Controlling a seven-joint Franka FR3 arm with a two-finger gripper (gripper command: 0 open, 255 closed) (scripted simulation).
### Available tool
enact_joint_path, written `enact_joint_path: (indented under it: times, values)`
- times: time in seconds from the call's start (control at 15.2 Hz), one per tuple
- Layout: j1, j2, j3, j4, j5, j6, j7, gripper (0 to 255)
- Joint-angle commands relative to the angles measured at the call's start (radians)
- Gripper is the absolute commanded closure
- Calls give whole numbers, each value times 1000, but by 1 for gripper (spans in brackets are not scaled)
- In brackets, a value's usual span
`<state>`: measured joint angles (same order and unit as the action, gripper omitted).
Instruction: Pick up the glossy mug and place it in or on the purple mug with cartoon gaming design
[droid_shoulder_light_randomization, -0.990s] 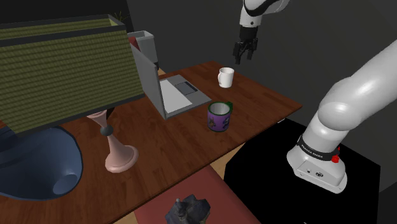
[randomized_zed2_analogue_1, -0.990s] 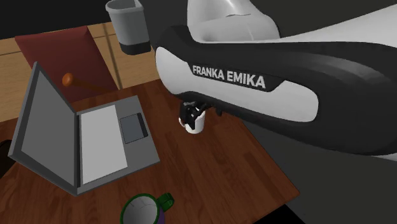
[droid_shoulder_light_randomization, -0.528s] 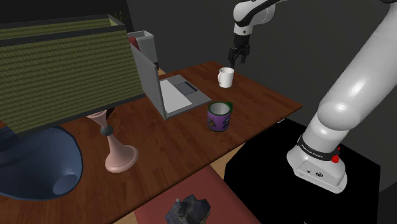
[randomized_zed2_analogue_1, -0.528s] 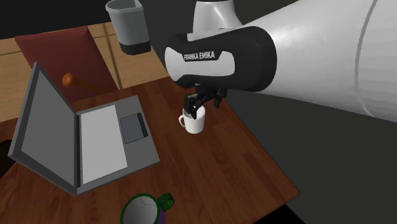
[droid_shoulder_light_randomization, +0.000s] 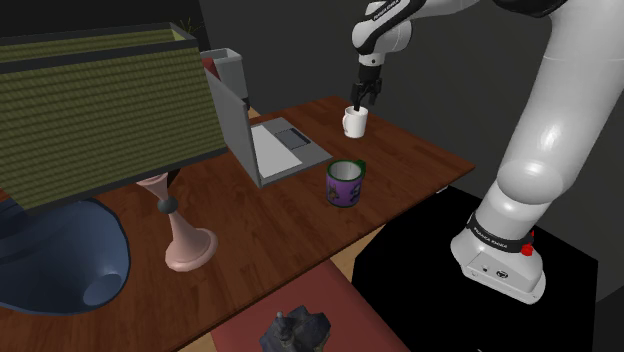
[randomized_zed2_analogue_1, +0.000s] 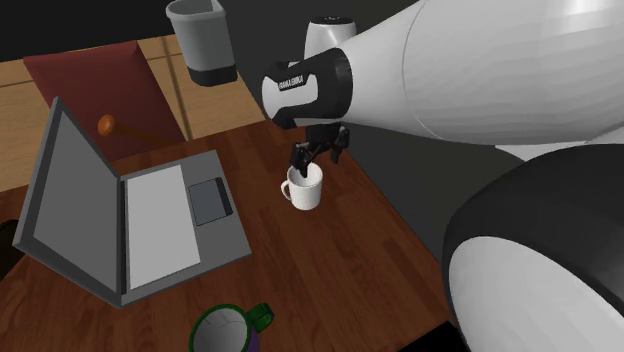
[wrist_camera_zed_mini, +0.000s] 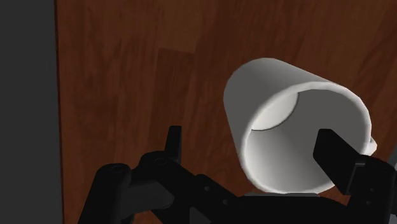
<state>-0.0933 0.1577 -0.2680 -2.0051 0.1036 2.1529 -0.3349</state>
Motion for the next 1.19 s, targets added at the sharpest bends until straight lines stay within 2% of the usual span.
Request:
enact_joint_path:
  times: [0.0, 0.33, 0.79, 0.86, 1.12]
  values:
    - [-2, 19, 1, -4, 8, 22, -7, 0]
    - [-3, 50, 5, -29, 22, 77, -16, 0]
    - [-3, 50, 5, -29, 22, 77, -16, 0]
    - [-3, 50, 5, -29, 22, 77, -16, 255]
    - [-3, 50, 5, -29, 22, 77, -16, 255]
